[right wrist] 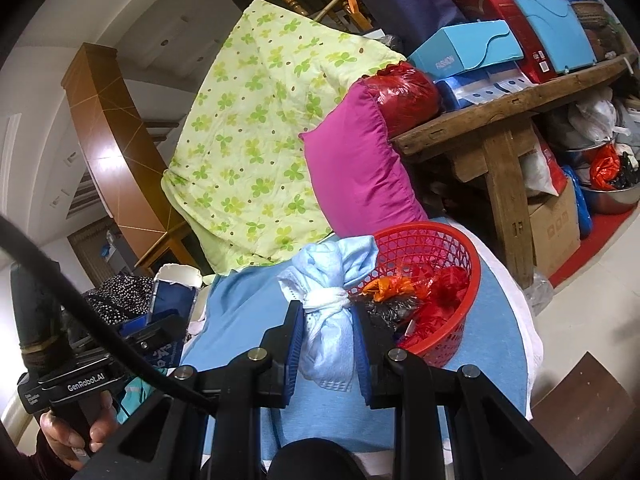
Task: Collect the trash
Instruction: 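Carry the blue box and white tissue toward the red wastebasket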
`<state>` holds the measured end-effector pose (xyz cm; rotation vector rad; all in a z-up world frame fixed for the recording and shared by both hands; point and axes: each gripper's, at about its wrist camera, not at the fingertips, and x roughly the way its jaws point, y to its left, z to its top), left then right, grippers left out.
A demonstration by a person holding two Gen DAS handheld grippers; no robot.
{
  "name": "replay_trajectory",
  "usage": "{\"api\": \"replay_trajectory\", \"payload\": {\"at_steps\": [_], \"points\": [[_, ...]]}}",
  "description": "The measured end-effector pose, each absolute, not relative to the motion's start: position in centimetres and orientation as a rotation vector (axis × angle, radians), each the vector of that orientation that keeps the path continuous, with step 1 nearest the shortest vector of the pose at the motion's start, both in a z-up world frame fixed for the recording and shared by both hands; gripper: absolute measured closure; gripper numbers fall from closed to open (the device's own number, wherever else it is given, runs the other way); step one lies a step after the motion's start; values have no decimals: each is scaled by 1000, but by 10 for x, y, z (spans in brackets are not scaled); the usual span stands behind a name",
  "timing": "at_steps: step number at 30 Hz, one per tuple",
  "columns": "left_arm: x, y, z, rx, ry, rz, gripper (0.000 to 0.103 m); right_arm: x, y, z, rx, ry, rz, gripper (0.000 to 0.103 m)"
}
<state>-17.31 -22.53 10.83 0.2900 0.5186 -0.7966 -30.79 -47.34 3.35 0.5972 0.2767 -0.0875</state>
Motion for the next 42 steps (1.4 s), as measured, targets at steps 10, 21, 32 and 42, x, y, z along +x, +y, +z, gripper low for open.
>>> {"api": "replay_trajectory", "payload": {"at_steps": [10, 21, 32, 42], "points": [[-170, -232, 100, 303, 538, -800, 35, -311, -478, 29, 609, 278, -96, 78], [-172, -241, 92, 322, 559, -808, 35, -315, -483, 24, 625, 277, -113, 78], [-175, -247, 89, 336, 565, -823, 35, -320, -489, 21, 636, 272, -129, 78], [-178, -254, 92, 353, 547, -850, 35, -324, -494, 21, 640, 263, -146, 78]]}}
